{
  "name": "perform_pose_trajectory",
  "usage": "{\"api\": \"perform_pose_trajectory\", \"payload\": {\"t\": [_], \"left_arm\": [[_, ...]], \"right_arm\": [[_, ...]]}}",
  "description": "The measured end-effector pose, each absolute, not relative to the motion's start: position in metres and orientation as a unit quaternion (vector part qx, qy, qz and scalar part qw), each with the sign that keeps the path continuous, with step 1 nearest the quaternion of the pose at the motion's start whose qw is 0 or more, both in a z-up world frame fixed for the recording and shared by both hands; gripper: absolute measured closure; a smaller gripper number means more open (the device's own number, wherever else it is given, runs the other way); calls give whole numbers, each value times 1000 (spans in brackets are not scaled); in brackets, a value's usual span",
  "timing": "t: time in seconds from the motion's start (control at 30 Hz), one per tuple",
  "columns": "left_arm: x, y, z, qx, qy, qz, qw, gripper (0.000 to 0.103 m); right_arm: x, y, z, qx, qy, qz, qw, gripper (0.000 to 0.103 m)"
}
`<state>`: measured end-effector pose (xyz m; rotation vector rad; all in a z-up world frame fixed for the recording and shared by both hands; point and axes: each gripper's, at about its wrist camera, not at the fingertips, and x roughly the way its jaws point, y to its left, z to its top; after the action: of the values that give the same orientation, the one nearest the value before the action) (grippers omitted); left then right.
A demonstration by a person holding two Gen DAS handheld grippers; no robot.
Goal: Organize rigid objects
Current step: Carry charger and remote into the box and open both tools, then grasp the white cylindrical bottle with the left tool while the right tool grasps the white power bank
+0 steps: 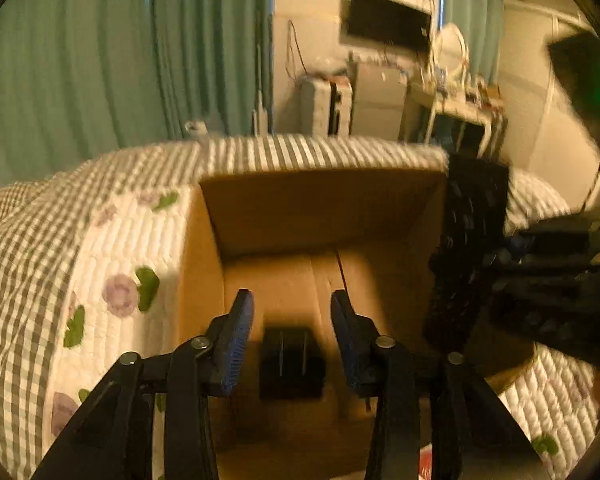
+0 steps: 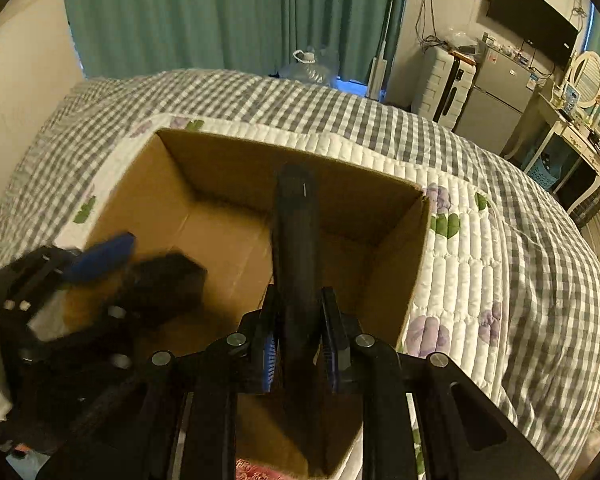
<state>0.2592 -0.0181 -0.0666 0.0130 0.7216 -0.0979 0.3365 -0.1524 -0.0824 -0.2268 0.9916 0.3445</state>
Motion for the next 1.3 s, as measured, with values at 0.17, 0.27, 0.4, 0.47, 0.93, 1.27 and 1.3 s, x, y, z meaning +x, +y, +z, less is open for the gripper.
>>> {"api": "perform_pose_trajectory", "payload": {"t": [0.17, 0.27, 0.4, 0.47, 0.93, 1.27, 1.3], "left_arm": [[254, -13, -49, 11, 330, -52, 943, 50], [252, -10, -45, 7, 327, -46, 944, 48], [246, -8, -44, 16, 323, -34, 946, 36], [240, -5, -44, 13, 327, -32, 944, 26], [147, 10, -13, 22, 316, -16, 948, 7], [89, -3, -29, 49, 324, -10, 945, 6], [85, -4, -34, 52, 325, -7, 944, 5]], "right_arm": [[345, -151, -93, -112, 479, 161, 856, 85], [353, -148, -99, -113, 482, 157, 854, 84], [359, -144, -93, -103, 467, 160, 864, 60], [355, -147, -82, -93, 452, 149, 874, 36], [235, -184, 14, -95, 352, 108, 925, 12], [143, -194, -25, -86, 365, 117, 920, 11], [136, -194, -37, -90, 372, 116, 916, 11]]}}
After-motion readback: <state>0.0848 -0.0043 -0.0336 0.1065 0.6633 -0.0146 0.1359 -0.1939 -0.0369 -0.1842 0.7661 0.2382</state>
